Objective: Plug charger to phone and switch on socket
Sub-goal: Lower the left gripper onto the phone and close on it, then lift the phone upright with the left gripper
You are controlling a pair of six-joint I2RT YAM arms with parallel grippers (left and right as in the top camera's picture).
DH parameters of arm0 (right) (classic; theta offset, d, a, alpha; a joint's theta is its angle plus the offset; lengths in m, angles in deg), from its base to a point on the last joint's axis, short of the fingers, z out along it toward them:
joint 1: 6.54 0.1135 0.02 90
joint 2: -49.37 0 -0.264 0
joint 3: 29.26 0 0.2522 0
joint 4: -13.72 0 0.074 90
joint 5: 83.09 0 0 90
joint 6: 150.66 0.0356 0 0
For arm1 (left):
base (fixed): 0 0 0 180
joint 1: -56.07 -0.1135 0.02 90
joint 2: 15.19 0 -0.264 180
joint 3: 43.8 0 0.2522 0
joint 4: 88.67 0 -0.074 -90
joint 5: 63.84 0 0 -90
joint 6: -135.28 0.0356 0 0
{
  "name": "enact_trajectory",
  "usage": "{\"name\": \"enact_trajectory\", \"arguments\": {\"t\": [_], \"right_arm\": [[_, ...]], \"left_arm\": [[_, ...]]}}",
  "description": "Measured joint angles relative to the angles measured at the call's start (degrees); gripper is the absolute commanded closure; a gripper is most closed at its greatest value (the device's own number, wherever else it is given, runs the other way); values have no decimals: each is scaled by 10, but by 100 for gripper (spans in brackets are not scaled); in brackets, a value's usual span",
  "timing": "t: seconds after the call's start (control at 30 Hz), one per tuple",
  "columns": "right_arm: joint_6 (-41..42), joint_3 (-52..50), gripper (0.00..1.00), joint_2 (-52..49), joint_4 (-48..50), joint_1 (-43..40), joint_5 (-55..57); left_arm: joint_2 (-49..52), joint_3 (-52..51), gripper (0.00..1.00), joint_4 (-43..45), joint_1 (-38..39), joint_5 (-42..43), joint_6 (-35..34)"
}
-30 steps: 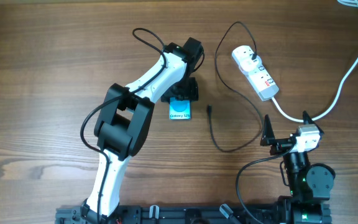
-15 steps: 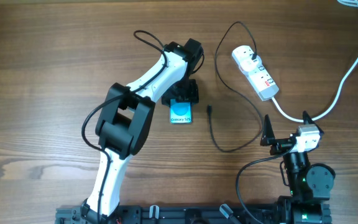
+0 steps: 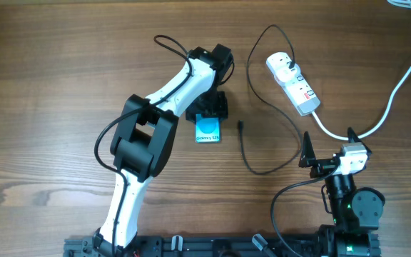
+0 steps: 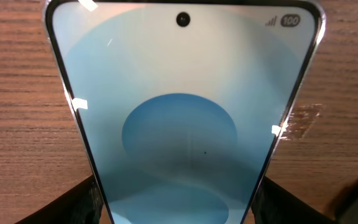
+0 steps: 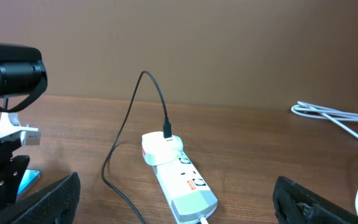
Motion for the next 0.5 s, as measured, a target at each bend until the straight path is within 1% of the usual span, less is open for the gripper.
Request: {"name": "enact_trajectory", "arguments": {"t": [0.3,0.4,0.5], "right_arm": [[0,0,0,0,0,0,0],[0,0,0,0,0,0,0],[0,0,0,0,0,0,0]], "left_arm": [[-12,0,28,-11,-15,1,0],[-23,0,29,-20,-16,19,0],[-33,0,29,-21,-25,62,0]]}}
